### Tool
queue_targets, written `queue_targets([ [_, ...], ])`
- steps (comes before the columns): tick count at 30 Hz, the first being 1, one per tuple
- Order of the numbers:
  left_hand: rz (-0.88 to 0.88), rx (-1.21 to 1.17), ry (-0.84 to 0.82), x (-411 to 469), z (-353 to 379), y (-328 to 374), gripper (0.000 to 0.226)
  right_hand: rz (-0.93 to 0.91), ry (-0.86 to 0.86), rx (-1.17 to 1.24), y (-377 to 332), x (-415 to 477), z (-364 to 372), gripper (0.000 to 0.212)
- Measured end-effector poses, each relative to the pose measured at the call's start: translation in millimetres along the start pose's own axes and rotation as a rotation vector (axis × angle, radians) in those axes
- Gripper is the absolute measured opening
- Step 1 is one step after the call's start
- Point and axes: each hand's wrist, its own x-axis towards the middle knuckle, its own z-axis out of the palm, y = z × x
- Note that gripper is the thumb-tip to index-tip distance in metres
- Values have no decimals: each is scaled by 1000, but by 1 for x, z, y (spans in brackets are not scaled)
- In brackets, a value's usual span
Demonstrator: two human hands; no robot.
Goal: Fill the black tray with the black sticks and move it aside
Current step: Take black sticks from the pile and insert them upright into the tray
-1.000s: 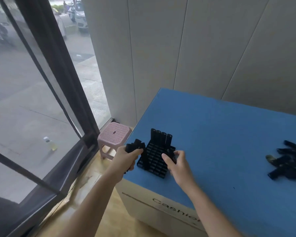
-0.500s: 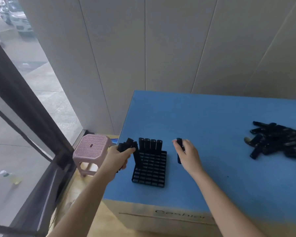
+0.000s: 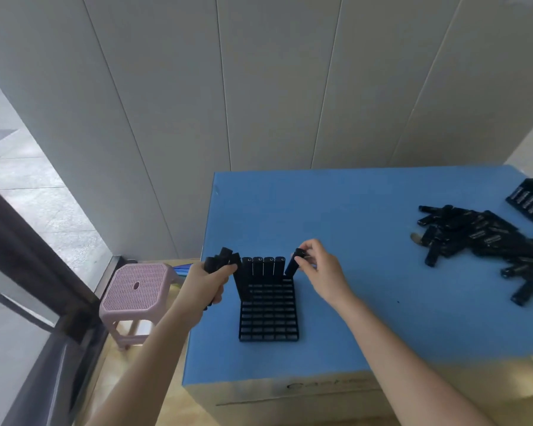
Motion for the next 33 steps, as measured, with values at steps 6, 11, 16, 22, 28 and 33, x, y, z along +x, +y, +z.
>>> queue_targets([
  [6,9,0,-26,1,-4,-1,18,-29,-71,-57,-4,3,-3,13],
  [11,13,-3,-31,-3,-5,-2,16,-64,-116,-78,-7,4,-3,10],
  [16,9,-15,-25,-7,-4,0,15,-68,-180,-125,-6,6,-4,12],
  [22,14,-22,-30,-12,-2,0,18,-90,-203,-239,-5,1,-1,9],
  [28,15,-40,-38,-18,2,0,22,-157,111,-184,-16,-22,5,24],
  [33,1,37,-104,-23,11,-4,28,64,-94,131,-55,-31,19,20],
])
